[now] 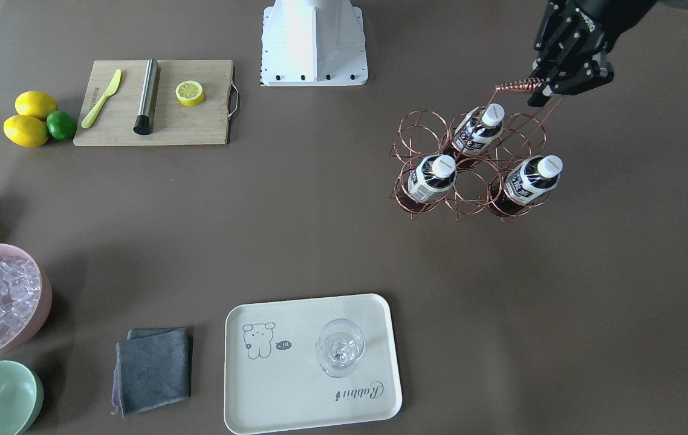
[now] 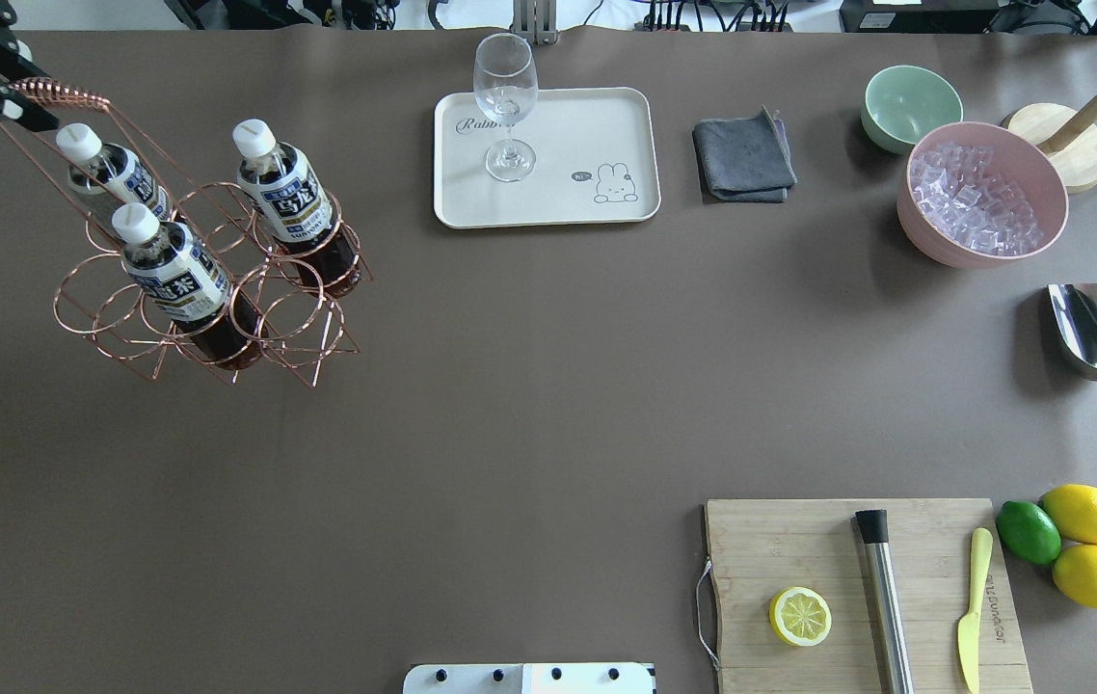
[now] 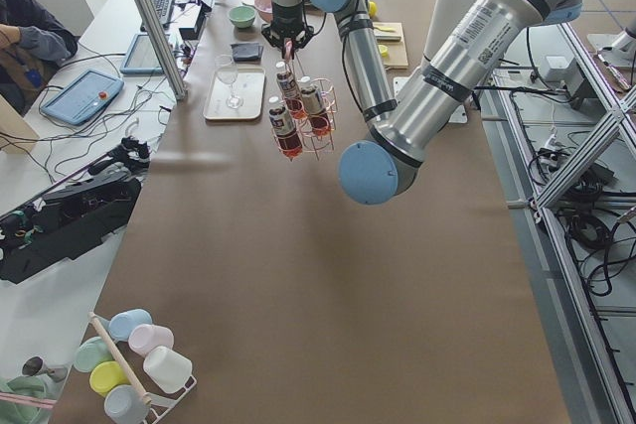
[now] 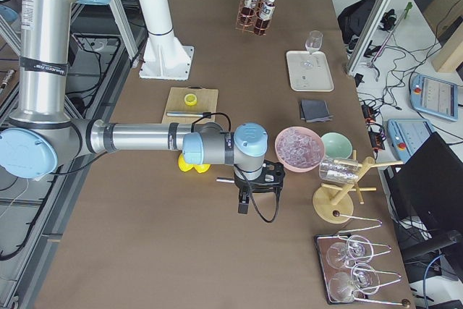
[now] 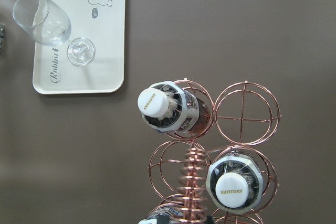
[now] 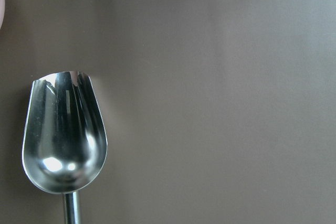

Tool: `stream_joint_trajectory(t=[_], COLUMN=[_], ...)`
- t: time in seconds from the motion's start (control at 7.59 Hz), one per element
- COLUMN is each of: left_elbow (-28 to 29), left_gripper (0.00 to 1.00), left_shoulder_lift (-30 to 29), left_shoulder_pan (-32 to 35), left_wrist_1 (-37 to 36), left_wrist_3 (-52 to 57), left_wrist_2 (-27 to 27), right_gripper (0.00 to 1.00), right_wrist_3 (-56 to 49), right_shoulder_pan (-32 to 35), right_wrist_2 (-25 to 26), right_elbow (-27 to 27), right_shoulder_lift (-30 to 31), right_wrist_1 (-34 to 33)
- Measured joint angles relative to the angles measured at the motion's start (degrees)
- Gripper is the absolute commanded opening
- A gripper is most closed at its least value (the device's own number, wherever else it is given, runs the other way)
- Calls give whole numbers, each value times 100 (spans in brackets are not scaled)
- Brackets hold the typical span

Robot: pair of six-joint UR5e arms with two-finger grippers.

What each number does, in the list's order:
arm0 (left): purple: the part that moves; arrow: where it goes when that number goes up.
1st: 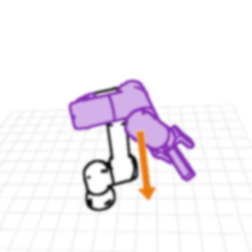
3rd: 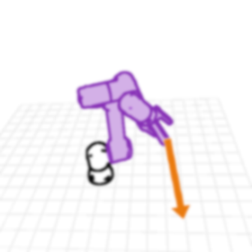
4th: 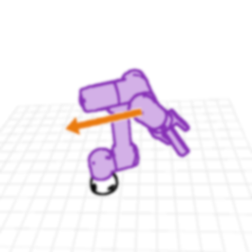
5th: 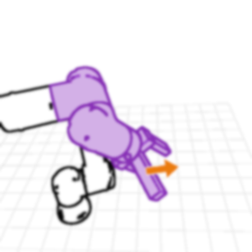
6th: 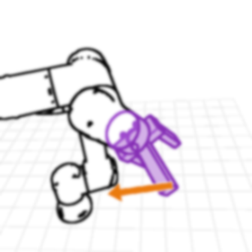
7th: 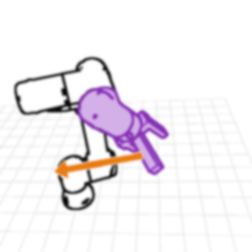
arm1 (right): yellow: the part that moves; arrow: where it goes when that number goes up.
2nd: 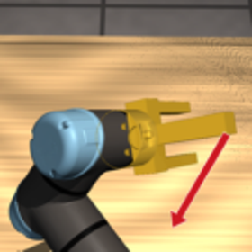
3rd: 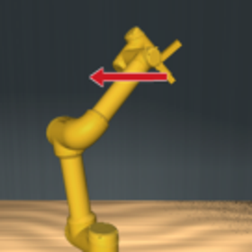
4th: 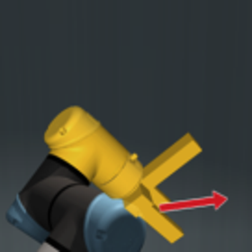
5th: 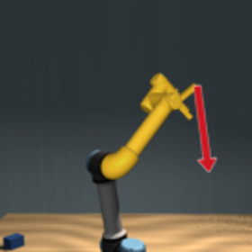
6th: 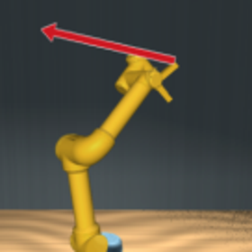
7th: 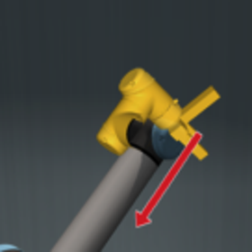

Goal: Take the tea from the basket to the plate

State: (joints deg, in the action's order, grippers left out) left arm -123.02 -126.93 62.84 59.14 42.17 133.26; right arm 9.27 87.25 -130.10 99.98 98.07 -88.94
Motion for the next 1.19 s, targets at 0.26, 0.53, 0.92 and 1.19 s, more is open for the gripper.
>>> stream_joint_trajectory(t=[0.26, 0.53, 0.92, 1.19], left_elbow=[32, 158, 501, 658], left_gripper=[0, 0, 0, 0], left_shoulder_lift=[-394, -746, -1227, -1412], left_shoulder_pan=[-688, -1279, -1743, -1925], left_wrist_1=[25, 42, 65, 98], left_wrist_3=[-870, -1496, -1905, -2022], left_wrist_2=[-251, -555, -781, -969], right_gripper=[100, 100, 100, 100], right_wrist_3=[-10, -5, 22, 293], right_shoulder_pan=[46, -92, -403, -684], right_wrist_2=[-71, -65, -122, -275], right_elbow=[110, 114, -164, 12], right_shoulder_lift=[108, 123, -290, -587], right_wrist_1=[3, 12, 22, 19])
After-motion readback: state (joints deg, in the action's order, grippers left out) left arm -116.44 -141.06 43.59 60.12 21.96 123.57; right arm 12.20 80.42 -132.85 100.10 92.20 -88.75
